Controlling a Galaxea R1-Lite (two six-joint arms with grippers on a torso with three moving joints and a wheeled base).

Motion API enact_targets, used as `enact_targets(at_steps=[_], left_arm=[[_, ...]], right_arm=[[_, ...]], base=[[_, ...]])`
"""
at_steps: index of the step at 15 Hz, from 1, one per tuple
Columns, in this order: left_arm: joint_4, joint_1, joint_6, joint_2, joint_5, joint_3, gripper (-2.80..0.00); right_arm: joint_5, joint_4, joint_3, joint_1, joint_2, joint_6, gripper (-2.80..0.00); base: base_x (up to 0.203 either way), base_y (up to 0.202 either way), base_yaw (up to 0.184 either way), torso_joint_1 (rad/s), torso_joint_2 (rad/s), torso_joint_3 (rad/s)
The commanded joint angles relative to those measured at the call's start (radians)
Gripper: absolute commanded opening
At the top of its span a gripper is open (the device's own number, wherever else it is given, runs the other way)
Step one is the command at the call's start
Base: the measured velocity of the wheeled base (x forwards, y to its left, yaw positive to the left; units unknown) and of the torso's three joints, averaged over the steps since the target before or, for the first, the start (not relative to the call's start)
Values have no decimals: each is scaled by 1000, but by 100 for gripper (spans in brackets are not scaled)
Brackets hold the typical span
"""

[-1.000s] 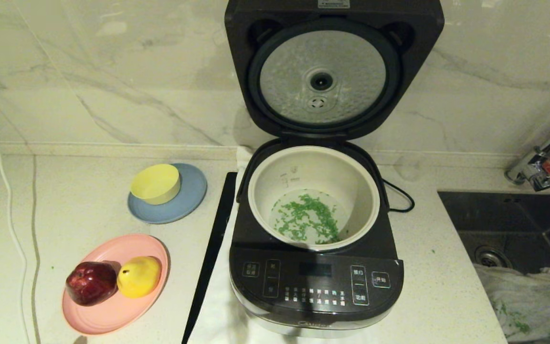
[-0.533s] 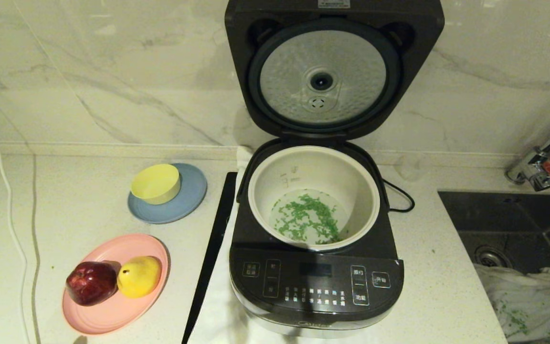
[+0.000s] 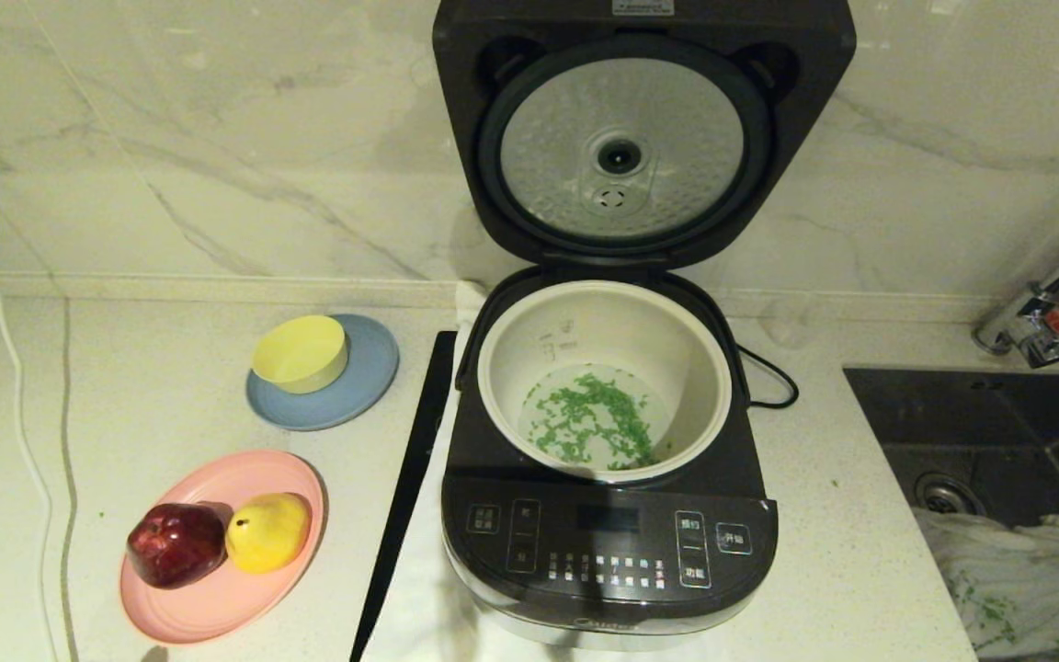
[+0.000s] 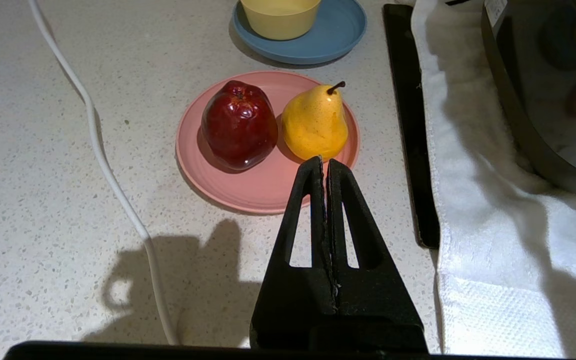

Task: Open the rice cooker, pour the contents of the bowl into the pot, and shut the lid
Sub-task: Fill a bowl with water from the tap

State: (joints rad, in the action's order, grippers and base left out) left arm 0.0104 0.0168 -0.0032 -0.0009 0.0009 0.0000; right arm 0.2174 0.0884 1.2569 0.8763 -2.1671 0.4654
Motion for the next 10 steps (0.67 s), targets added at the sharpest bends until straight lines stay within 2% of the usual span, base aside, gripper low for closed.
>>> enact_targets(at_steps=[1,3,6,10], left_arm=[[0,0,-1,1,1,3,-280],[0,0,0,-1,1,3,-280],[0,0,0,1,1,3,-280],[0,0,0,-1,1,3,-280]], right_arm=[[2,-1,-21,-9,38,2,-280],[3,-4,-74,-27,102,1,-280],[2,-2,-205,-103,239,-4,-280],[-6,-56,-333,-264,479,-7,-280]], base=[[0,0,0,0,0,0],[0,0,0,0,0,0],[0,0,0,0,0,0],[0,0,0,0,0,0]])
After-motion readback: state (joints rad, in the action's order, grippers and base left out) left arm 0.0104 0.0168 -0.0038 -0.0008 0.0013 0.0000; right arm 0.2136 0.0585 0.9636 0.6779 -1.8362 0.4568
